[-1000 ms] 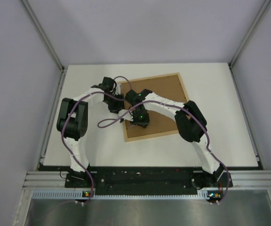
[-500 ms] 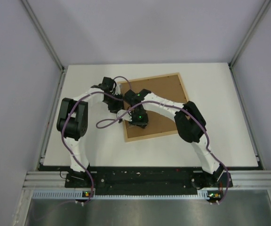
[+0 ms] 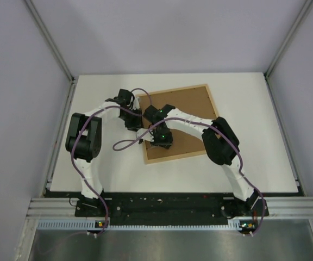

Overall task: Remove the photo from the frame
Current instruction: Release the photo frame item from the photo frame.

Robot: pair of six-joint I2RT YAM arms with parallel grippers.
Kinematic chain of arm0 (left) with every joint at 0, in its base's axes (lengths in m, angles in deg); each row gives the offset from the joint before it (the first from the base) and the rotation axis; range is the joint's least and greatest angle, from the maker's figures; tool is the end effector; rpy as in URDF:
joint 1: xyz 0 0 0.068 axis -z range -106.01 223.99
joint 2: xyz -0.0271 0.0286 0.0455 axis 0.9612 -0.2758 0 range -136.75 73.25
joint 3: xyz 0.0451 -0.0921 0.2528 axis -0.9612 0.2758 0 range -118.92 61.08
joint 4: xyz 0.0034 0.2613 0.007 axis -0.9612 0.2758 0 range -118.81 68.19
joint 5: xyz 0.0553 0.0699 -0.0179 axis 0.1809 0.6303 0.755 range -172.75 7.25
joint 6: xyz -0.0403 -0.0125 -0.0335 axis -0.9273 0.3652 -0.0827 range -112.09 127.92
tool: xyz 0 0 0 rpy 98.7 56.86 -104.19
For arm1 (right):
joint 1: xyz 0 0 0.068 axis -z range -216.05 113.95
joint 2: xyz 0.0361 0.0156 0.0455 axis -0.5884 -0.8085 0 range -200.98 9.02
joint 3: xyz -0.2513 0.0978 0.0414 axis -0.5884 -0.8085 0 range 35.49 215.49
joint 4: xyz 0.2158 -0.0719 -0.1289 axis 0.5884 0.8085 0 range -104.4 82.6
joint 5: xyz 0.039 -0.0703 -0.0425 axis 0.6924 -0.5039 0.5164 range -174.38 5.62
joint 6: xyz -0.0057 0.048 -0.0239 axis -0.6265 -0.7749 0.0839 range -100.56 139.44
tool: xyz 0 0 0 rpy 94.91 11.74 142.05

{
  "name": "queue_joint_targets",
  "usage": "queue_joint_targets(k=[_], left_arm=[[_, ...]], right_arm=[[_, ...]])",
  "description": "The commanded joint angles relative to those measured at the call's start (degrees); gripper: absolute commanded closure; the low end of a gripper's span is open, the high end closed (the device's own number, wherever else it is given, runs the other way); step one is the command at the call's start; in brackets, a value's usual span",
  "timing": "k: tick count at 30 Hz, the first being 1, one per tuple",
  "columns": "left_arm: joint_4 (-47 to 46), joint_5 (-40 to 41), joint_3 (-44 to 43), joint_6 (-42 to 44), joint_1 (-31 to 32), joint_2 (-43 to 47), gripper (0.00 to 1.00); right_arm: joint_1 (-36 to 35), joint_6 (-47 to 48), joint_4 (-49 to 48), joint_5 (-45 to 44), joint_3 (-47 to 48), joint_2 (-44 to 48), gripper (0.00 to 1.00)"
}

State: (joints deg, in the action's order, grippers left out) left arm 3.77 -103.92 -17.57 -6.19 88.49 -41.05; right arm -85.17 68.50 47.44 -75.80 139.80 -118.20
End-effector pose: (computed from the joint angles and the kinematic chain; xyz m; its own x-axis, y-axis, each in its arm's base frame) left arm 0.3865 -0.1131 0.1606 -0.9605 0.0138 -0.2780 0.1332 0.8998 -0.4155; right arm 0.2831 0.3352 0.1749 0.1447 -0.9744 -0.1721 -0.9880 -0.1517 0.0283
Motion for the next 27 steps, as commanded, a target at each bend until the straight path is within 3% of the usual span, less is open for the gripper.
queue_joint_targets(k=[1,27], left_arm=[[-0.2,0.4,0.3,0.0,0.4,-2.1,0.68],[-0.6,-0.1,0.5,-0.5,0.4,-2.3,0.73]], right_arm=[[-0.4,0.9,0.4,-1.5,1.0,2.0,1.0],[0.7,0.6,2.6,2.3,5.2,-1.5,1.0]])
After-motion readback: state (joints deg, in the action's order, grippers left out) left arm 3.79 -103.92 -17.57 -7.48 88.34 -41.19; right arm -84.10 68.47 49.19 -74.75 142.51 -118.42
